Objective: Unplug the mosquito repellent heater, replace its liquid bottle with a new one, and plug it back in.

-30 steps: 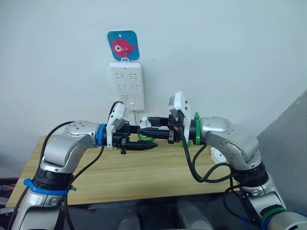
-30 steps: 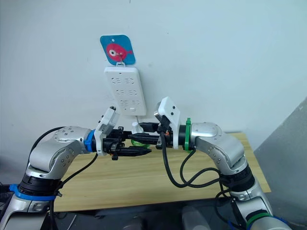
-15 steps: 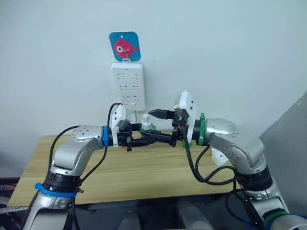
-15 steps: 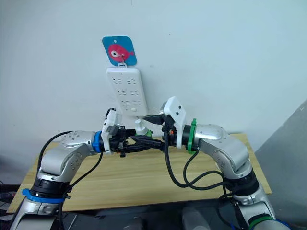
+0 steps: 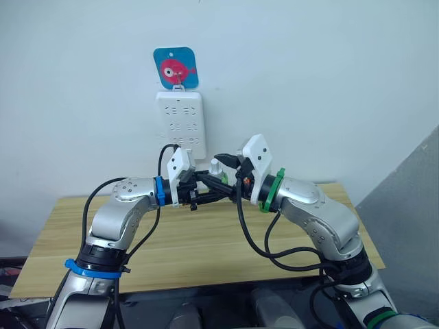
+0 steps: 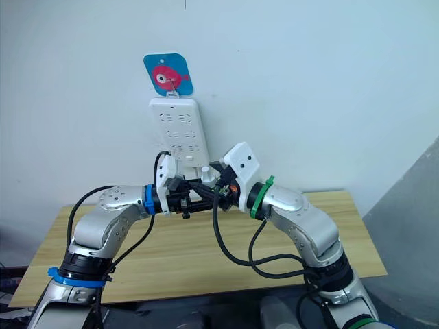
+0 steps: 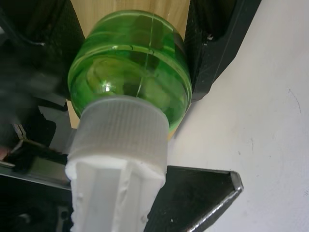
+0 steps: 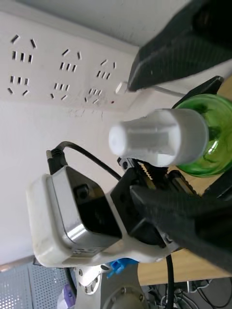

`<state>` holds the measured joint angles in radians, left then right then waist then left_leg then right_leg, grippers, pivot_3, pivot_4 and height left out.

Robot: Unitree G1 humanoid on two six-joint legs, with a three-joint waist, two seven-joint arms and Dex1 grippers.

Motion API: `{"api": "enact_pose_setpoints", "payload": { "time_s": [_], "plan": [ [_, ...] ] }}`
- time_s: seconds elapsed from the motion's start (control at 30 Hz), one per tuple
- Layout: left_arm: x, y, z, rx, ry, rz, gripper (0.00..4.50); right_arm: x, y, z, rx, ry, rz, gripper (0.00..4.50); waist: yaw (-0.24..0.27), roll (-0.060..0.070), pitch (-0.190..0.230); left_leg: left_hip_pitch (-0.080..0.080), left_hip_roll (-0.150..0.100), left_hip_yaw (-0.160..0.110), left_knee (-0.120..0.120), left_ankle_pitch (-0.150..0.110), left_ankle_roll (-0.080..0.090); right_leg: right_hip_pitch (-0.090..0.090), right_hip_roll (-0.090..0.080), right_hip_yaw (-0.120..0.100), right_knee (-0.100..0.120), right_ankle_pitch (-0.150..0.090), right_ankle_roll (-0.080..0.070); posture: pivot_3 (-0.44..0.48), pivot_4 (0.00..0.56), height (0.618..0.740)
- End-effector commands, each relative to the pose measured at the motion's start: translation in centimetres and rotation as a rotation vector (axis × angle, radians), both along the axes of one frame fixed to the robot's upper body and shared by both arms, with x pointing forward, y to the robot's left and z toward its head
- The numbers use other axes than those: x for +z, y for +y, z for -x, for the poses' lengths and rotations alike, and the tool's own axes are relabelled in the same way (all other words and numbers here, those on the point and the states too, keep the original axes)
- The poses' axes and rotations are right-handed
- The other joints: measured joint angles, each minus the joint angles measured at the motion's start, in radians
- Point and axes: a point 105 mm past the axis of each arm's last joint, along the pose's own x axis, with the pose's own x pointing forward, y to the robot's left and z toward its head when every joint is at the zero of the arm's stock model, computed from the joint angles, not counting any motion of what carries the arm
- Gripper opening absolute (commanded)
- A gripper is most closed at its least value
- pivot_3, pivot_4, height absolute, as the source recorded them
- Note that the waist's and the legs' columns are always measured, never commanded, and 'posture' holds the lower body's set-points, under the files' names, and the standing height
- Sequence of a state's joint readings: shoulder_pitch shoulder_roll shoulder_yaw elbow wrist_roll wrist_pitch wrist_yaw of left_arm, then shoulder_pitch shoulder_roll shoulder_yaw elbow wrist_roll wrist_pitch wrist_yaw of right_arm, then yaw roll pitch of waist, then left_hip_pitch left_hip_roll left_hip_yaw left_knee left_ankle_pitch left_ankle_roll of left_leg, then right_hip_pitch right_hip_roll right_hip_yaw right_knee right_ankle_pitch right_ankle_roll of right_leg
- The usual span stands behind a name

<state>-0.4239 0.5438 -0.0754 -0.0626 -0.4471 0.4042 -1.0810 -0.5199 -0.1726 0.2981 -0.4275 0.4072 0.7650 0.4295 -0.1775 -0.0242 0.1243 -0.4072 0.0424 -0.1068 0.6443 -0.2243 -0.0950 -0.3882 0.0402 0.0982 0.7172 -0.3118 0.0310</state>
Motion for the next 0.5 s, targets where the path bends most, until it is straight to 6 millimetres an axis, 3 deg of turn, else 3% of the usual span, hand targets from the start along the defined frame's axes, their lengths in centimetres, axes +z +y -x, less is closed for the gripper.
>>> {"api": "enact_pose_setpoints", "payload": {
  "time_s": [0.03, 0.1, 0.3, 0.4, 0.5],
  "plan": [
    [1.0, -0.1, 0.1, -0.009, -0.048, 0.008, 2.32, 1.2, 0.3, 0.4, 0.014, -0.057, -0.028, 1.80, -0.001, 0.000, 0.000, 0.000, 0.000, 0.000, 0.000, 0.000, 0.000, 0.000, 0.000, 0.000, 0.000, 0.000, 0.000, -0.145, 0.040, 0.740],
    [1.1, 0.0, 0.1, -0.007, -0.047, 0.009, 2.32, 1.2, 0.3, 0.5, 0.027, -0.060, -0.024, 1.06, -0.001, 0.000, 0.000, 0.000, 0.000, 0.000, 0.000, 0.000, 0.000, 0.000, 0.000, 0.000, 0.000, 0.000, 0.000, -0.141, 0.039, 0.740],
    [1.3, 0.0, 0.9, -0.054, -0.026, 0.032, 2.32, 1.7, 0.7, 2.2, 0.275, -0.098, 0.017, 1.05, -0.002, 0.000, 0.000, 0.000, 0.000, 0.000, 0.000, 0.000, 0.000, 0.000, 0.000, 0.000, 0.000, 0.000, 0.000, -0.145, 0.039, 0.740],
    [0.7, -0.1, 2.1, -0.151, -0.059, -0.035, 2.32, 1.4, 0.2, 2.8, 0.536, -0.121, 0.153, 1.05, -0.009, 0.000, 0.000, 0.001, 0.000, 0.000, 0.000, 0.000, 0.000, 0.001, 0.000, 0.000, 0.000, 0.000, 0.000, -0.143, 0.040, 0.740],
    [0.8, -0.2, 2.5, -0.186, -0.062, -0.042, 2.32, 0.7, -0.8, 3.3, 0.734, -0.030, 0.284, 1.05, -0.013, 0.001, 0.000, 0.006, 0.000, 0.000, -0.002, 0.000, 0.000, 0.006, 0.000, -0.001, -0.001, -0.001, -0.001, -0.133, 0.038, 0.740]
  ]
}}
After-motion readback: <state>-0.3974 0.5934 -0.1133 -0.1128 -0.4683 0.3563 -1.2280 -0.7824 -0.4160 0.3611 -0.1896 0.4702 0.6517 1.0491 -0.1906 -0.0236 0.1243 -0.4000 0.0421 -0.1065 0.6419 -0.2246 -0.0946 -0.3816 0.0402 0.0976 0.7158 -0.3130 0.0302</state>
